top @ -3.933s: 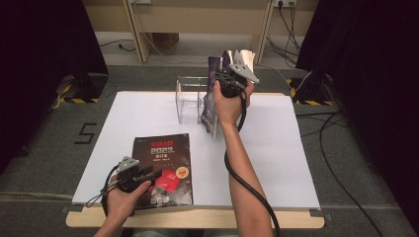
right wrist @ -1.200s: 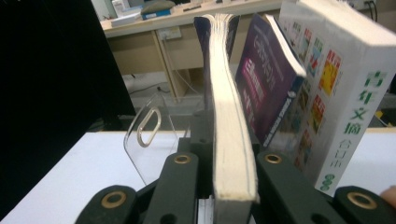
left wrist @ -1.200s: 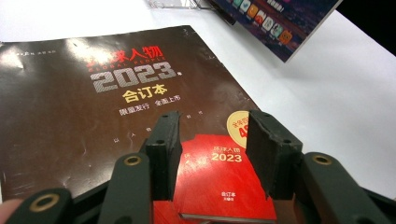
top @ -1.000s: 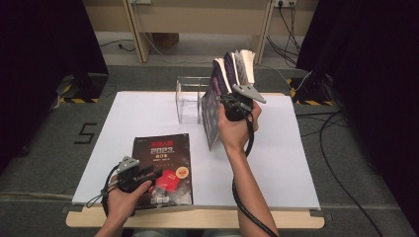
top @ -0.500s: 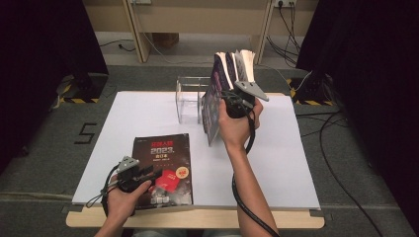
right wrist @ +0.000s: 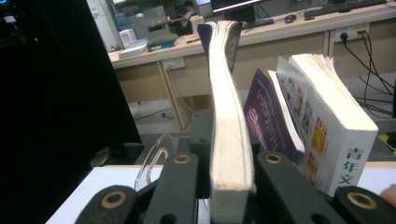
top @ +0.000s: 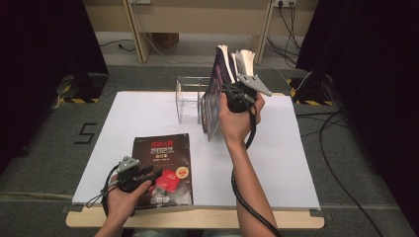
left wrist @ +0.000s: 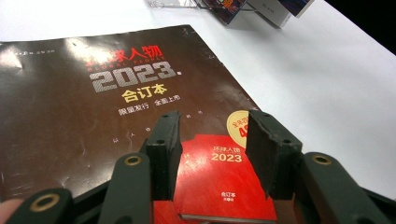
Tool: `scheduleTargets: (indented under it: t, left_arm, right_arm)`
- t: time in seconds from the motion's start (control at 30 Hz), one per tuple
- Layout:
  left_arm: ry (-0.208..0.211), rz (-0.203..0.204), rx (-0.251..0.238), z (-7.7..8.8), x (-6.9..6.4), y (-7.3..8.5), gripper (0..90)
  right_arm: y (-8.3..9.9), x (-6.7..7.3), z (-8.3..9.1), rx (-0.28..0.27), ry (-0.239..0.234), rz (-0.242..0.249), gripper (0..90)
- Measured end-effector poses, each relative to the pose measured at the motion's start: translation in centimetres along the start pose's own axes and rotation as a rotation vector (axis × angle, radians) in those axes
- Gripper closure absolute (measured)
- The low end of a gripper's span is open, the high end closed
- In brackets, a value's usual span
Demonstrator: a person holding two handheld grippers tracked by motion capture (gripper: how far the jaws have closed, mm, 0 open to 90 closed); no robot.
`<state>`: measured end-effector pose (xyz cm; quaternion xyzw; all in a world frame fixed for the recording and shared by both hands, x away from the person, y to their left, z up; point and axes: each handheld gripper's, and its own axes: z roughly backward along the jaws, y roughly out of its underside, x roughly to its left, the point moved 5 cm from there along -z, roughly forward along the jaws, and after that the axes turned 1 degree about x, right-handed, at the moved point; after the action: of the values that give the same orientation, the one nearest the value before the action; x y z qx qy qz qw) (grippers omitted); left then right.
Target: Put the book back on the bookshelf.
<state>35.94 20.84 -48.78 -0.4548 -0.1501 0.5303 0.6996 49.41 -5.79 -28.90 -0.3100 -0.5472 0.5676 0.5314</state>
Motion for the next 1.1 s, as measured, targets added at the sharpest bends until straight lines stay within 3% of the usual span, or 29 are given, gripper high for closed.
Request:
scheduleTargets:
  t: [0.63,1.1]
  left_arm:
    - [0.001,0.001,-0.004,0.0,0.0,0.0,54.6]
    - [0.001,0.005,-0.002,0.0,0.1,0.0,54.7]
  right_arm:
    - [-2.6,0.4,-1.0,-0.041,-0.012,0.0,83.1]
    - [-3.0,0.1,-1.9,-0.054,-0.009,-0.004,83.2]
